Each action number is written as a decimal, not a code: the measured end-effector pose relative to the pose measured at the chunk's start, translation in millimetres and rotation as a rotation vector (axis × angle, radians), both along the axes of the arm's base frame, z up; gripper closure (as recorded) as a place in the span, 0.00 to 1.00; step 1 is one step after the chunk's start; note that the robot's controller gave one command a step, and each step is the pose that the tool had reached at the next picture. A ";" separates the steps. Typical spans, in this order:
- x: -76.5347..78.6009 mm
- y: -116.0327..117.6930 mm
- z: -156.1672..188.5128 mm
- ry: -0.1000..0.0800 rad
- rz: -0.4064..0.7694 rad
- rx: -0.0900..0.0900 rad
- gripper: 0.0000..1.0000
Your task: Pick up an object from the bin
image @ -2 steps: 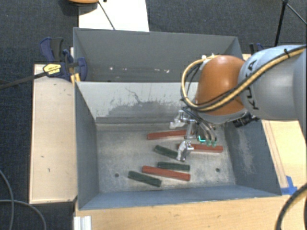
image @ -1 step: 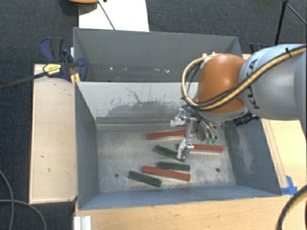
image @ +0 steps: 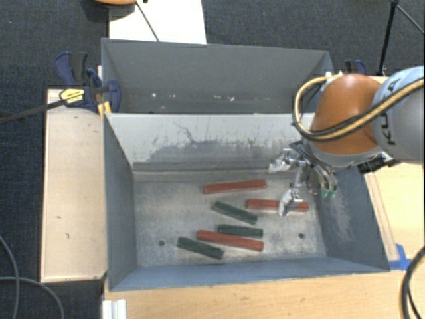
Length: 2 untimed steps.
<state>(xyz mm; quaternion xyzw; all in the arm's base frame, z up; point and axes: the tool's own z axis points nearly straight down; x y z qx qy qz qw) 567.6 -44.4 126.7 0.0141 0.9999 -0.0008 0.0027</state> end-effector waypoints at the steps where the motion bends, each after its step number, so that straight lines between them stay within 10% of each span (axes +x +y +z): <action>1: -11.1 6.9 0.4 0.005 0.050 0.002 0.00; 2: 4.7 -23.7 10.5 0.001 0.018 0.002 0.00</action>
Offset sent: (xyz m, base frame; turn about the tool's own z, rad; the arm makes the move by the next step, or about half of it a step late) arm 0.0038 -0.0240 0.0098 -0.0196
